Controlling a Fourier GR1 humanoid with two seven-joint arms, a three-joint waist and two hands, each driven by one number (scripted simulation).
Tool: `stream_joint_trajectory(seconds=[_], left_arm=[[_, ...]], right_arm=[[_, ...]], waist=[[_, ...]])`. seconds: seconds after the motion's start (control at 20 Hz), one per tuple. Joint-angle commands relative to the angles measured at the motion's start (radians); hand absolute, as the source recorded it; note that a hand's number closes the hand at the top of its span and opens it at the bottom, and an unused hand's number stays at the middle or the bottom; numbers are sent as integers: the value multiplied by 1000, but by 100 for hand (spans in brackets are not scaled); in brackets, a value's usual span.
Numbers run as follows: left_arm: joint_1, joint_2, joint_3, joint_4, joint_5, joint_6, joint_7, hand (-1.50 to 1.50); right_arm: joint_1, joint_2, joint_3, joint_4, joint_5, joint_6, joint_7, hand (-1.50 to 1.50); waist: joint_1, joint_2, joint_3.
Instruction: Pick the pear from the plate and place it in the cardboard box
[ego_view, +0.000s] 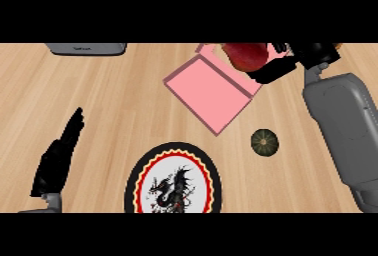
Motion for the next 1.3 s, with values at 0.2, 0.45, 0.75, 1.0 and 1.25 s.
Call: stream_joint_trajectory(seconds=[0.2, 0.45, 0.75, 1.0, 1.25], left_arm=[[-40, -1, 3, 29, -8, -12, 0, 0], [-41, 31, 35, 11, 24, -50, 18, 0], [-24, 3, 11, 11, 7, -39, -17, 0], [-41, -5, 10, 1, -17, -15, 12, 0], [-57, -18, -3, 5, -10, -27, 30, 0]], right_arm=[[-221, 137, 7, 400, 93, -89, -34, 150], [-301, 235, 24, 588, 152, -157, -10, 150], [-305, 257, -44, 803, 147, -255, -72, -150], [-373, 270, -95, 911, 127, -303, -124, -150], [-375, 280, -203, 902, 30, -372, -193, -150]], waist=[[15, 8, 0], [27, 11, 0], [32, 16, 0], [41, 19, 1], [45, 22, 2]])
